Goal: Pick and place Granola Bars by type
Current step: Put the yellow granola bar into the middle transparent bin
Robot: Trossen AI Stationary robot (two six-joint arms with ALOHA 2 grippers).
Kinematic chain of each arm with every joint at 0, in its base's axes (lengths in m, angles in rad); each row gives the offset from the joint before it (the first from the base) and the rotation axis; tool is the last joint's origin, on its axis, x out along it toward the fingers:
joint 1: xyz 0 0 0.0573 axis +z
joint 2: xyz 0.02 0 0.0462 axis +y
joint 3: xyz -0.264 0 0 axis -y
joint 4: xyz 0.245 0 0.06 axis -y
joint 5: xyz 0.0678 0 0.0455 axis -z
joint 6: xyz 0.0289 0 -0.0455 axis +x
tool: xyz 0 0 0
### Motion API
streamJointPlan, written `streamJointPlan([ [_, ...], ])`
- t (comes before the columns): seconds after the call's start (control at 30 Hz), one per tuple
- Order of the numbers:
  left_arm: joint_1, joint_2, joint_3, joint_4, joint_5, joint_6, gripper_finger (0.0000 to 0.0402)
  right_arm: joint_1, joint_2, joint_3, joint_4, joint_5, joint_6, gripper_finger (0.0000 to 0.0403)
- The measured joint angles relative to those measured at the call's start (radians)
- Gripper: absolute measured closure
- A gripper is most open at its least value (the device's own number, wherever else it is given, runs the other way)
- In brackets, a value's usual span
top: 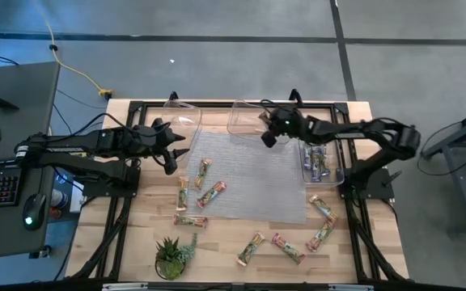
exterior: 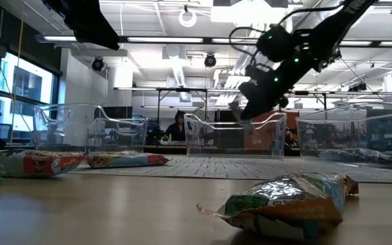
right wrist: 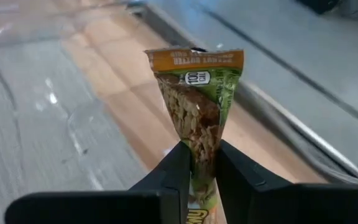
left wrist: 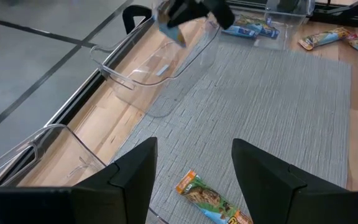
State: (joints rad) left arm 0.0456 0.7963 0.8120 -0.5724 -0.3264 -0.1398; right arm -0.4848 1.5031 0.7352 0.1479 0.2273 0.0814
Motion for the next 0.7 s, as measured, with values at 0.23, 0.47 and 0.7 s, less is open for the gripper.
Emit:
streamJointPlan([
  [0.23,0.000,0.000,0.000,0.000,0.000,0.000,0.0200,0.027,0.119,0.135,-0.171,0.063,-0.159,0.0340],
  [0.47,0.000,0.000,0.000,-0.001,0.000,0.000,0.0200,0.087,0.143,0.269,-0.299,0.132,-0.239,0.0281],
  [0.7,0.000,0.000,0.000,-0.002,0.000,0.000,0.0200,0.195,0.137,0.483,-0.483,0.124,-0.240,0.0252],
])
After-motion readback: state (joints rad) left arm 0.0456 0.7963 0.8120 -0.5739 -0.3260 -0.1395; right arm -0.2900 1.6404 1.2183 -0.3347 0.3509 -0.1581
